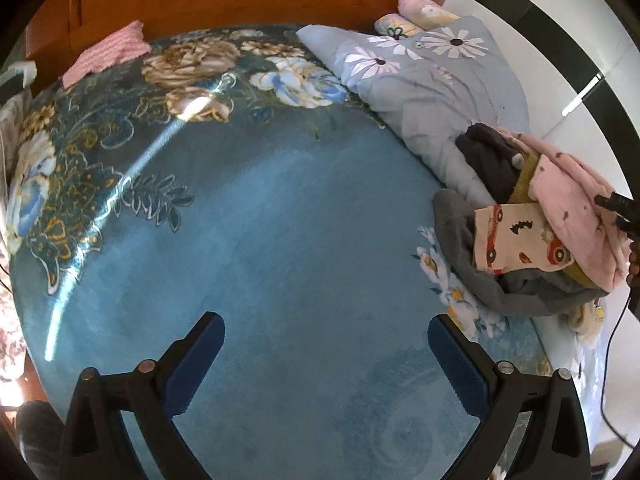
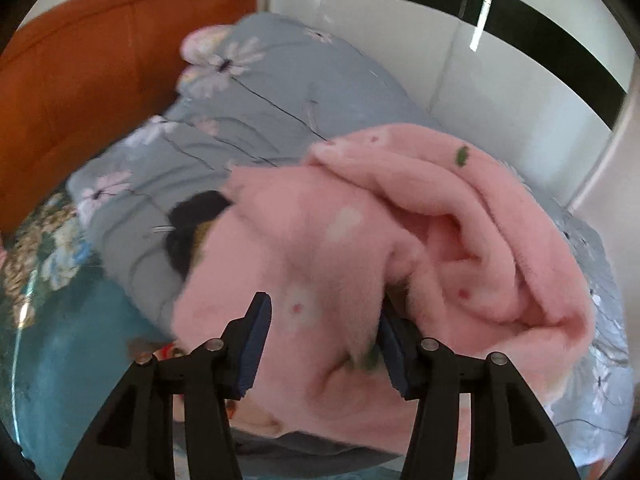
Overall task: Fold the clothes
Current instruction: 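Grasp the pink fleece garment on top of the pile with the right gripper, then pull the pink garment off the pile and drop it onto the blanket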
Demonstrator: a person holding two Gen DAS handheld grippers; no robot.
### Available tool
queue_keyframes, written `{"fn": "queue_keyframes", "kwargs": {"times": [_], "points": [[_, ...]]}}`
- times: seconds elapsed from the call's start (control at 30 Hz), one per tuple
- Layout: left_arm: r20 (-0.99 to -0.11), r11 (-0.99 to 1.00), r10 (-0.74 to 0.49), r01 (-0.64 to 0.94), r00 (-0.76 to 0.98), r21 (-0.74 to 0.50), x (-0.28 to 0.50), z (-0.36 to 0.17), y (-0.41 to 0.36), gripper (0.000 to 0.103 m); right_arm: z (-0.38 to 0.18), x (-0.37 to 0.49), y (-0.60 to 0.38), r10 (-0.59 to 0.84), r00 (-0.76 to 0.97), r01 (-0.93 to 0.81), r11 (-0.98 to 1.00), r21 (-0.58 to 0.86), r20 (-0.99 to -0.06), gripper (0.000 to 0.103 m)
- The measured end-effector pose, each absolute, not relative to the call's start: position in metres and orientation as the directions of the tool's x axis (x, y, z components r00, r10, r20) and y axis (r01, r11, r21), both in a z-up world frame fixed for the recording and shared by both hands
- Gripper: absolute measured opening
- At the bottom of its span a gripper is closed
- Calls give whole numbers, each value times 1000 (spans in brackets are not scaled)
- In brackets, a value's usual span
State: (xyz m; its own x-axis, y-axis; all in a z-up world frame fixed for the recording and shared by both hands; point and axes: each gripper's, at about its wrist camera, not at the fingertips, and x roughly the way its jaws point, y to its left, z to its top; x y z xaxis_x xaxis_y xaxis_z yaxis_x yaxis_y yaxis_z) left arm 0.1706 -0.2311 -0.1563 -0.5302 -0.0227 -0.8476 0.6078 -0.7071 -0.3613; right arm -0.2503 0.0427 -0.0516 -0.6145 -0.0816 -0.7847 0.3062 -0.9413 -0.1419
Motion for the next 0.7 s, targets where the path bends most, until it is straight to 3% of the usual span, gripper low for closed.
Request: {"fn": "queue_keyframes", "kwargs": {"times": [0.23,0.27,0.3,0.33,0.5,0.7], "points": [[-837,-690,-23,615,-546,-382,168,-155,-247,103,-52,-270,44,-87,-589,137,-991,8,-804,52],[-835,-688,-23,615,-550,-387,169,-154,-250,103,-50,-269,47,-104,-586,104,-993,52,-804,47],[-832,-685,-22,614,-555,-392,170,-153,-253,103,-48,-269,50,-118,-583,76,-993,91,-804,25],[-827,-682,-18,611,-562,-401,171,-152,-255,103,-45,-268,53,-131,-578,51,-991,124,-805,13],[-785,-673,9,577,-620,-463,179,-142,-259,102,-9,-251,66,-366,-589,77,-913,402,-720,7],[-737,-682,5,537,-676,-497,192,-120,-259,102,42,-190,33,-660,-521,323,-740,591,-542,7]]}}
